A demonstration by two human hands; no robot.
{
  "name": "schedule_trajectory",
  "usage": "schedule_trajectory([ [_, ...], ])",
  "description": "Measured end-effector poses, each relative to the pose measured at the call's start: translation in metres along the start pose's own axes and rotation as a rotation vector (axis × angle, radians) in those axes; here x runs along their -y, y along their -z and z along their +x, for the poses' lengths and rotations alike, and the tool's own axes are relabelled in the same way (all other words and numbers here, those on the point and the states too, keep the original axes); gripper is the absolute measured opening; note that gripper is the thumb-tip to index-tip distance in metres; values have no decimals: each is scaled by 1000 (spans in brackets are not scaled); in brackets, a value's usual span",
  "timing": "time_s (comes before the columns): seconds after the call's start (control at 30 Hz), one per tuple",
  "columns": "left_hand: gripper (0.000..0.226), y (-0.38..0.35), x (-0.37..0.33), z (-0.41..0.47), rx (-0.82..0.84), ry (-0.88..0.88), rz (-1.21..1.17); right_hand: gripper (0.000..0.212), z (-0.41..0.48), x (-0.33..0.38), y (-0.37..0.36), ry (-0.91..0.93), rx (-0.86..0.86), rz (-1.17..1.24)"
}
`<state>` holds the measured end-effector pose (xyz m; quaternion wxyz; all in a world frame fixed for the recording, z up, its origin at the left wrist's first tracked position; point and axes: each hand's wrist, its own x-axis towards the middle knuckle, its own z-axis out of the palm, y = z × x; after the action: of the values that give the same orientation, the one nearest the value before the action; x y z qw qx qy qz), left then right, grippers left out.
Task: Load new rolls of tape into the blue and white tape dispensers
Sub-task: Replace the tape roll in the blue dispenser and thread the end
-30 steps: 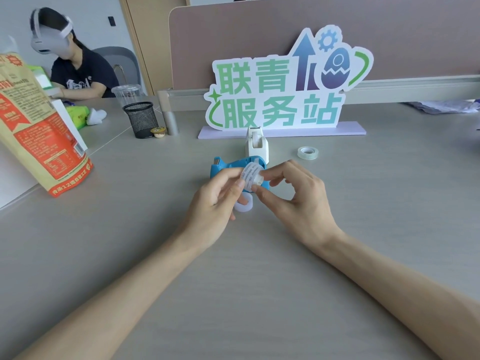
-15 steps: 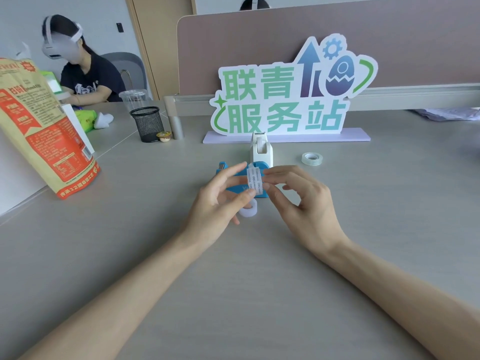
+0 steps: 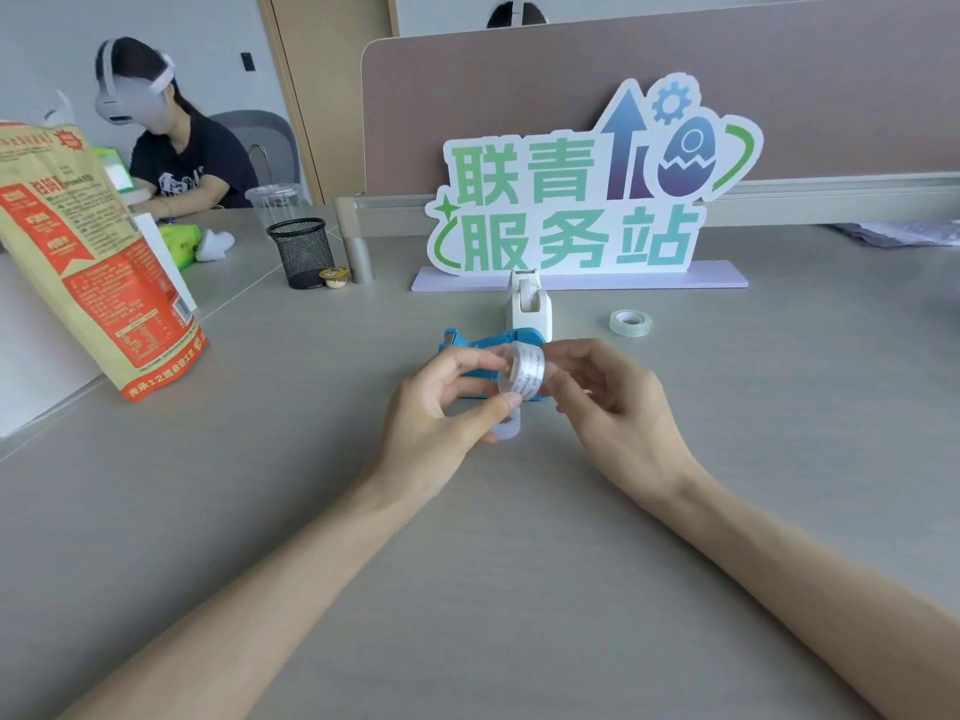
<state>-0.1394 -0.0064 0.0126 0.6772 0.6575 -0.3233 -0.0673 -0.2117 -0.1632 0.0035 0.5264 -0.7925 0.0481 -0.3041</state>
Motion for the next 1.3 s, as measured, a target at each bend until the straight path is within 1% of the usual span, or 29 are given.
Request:
schedule_trajectory([
  [0.2,22,-1,0,-1,47,-41,13,29,2,1,2,5,144,58],
  [0.33,20,0,-4,-1,69,-61,41,27,3,0,4,-42,187,131],
  [0.47,20,2,-5,0,47,-74,107,19,3,1,5,-121,152,241],
  [0.57,19,3,-3,2,33,-49,136,31,4,3,6,-170,112,340],
  [0.6,20,3,-4,2,34,-40,139,33,4,3,6,-178,105,364],
  [0.7,19,3,-1,3,45,-45,141,24,4,6,6,-190,77,393],
  [0.8,26,4,-1,3,52,-44,141,24,4,6,6,-192,66,385],
  [0.9,18,5,-1,3,14,-52,148,24,3,7,5,-169,42,359],
  [1.03,11,6,2,6,-54,-78,199,20,0,8,1,-100,22,207],
  [1.17,8,9,6,7,-83,-90,242,19,-2,7,1,-41,5,109],
  [1.3,7,9,5,7,-100,-81,234,18,-3,6,-1,36,-17,-13],
])
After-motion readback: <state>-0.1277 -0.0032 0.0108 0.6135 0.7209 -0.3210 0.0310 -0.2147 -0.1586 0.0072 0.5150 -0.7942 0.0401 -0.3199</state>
